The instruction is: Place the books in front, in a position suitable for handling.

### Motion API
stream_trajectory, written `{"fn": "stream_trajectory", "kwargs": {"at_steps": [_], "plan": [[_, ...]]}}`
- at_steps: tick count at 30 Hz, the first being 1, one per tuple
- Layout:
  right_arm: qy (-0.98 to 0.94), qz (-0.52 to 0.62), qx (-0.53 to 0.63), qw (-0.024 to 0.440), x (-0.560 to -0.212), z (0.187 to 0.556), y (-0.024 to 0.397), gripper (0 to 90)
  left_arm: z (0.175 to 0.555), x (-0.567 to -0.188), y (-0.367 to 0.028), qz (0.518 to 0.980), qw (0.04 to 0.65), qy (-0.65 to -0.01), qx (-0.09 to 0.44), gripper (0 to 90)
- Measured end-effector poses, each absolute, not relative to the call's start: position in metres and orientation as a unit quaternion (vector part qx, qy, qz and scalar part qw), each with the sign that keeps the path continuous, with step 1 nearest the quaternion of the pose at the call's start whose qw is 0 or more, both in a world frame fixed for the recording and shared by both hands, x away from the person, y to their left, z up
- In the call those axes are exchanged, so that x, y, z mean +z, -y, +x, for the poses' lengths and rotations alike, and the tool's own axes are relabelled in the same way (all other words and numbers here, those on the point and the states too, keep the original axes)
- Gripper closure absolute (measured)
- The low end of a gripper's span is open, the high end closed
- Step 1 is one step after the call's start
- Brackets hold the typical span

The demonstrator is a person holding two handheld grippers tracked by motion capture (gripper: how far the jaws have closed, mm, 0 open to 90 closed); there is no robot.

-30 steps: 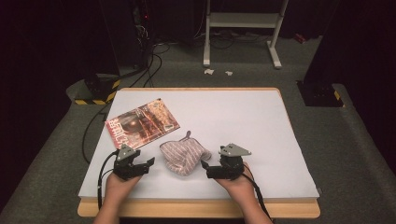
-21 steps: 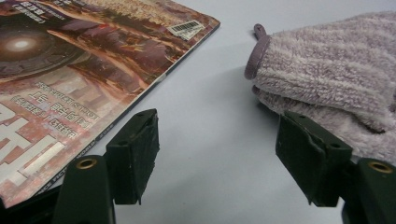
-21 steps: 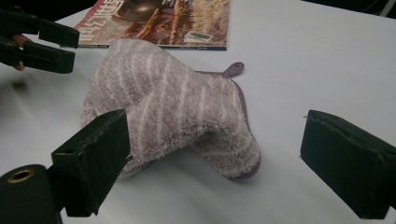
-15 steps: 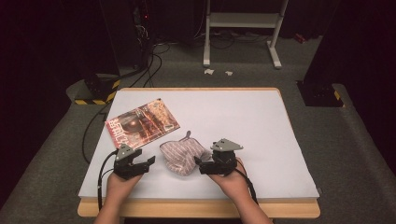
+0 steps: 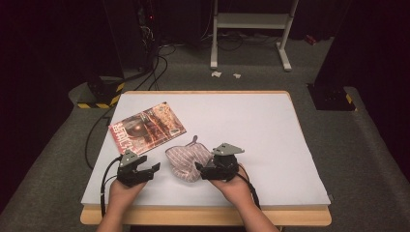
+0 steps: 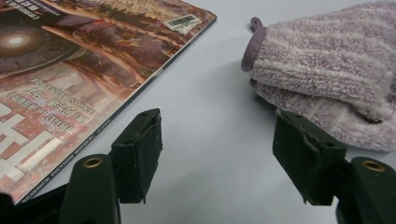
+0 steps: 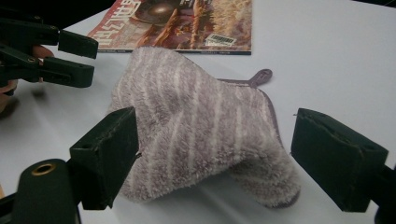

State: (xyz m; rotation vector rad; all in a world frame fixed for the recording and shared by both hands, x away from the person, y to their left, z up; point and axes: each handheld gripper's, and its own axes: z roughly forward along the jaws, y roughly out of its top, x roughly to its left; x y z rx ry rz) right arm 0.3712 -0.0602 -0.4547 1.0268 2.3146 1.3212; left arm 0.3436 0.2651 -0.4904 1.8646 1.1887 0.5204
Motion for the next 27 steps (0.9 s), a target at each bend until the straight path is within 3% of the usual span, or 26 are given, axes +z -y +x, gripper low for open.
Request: {"fn": "stream_trajectory", "kwargs": {"at_steps": [18,24,26,27], "plan": [[-0.847,0.337,0.395,0.116,-0.49,0.39,0.016,16.5,0.332,-0.493,-0.282,0.74,0.413,-0.491,0.202,34.1],[-0.857,0.334,0.377,0.105,-0.498,0.39,0.009,23.7,0.329,-0.493,-0.285,0.738,0.411,-0.494,0.204,34.3],[-0.861,0.327,0.375,0.109,-0.5,0.389,0.01,32.3,0.328,-0.493,-0.286,0.737,0.412,-0.496,0.204,34.3],[-0.861,0.327,0.375,0.109,-0.5,0.389,0.01,32.3,0.328,-0.493,-0.286,0.736,0.413,-0.497,0.204,34.3]]}}
